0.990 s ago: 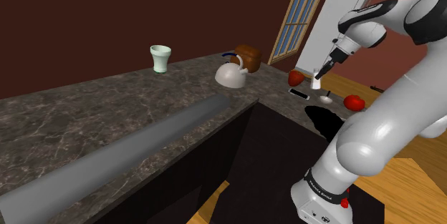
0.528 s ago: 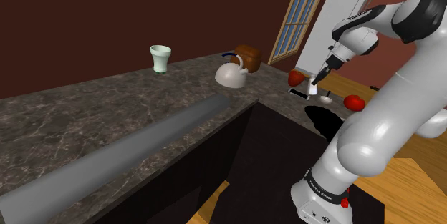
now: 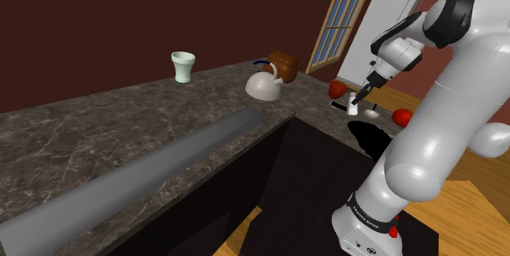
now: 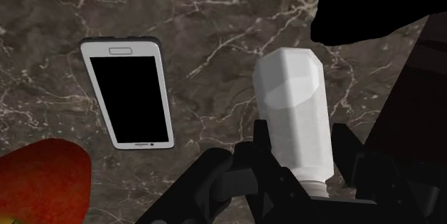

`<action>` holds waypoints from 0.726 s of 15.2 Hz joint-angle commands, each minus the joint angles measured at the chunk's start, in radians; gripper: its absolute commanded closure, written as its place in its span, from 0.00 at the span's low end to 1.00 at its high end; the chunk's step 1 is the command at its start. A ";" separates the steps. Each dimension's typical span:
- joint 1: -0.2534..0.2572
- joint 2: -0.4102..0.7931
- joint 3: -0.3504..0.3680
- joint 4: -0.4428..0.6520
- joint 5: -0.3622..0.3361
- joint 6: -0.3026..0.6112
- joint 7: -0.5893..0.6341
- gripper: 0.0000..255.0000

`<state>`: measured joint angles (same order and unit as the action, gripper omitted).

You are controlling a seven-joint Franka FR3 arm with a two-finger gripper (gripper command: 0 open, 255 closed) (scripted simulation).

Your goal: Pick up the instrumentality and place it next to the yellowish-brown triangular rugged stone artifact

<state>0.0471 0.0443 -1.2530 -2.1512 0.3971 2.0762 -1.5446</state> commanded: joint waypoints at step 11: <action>-0.078 0.149 0.062 -0.037 0.179 0.044 -0.146 1.00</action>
<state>-0.0296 0.1915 -1.1923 -2.1879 0.5733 2.1192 -1.6882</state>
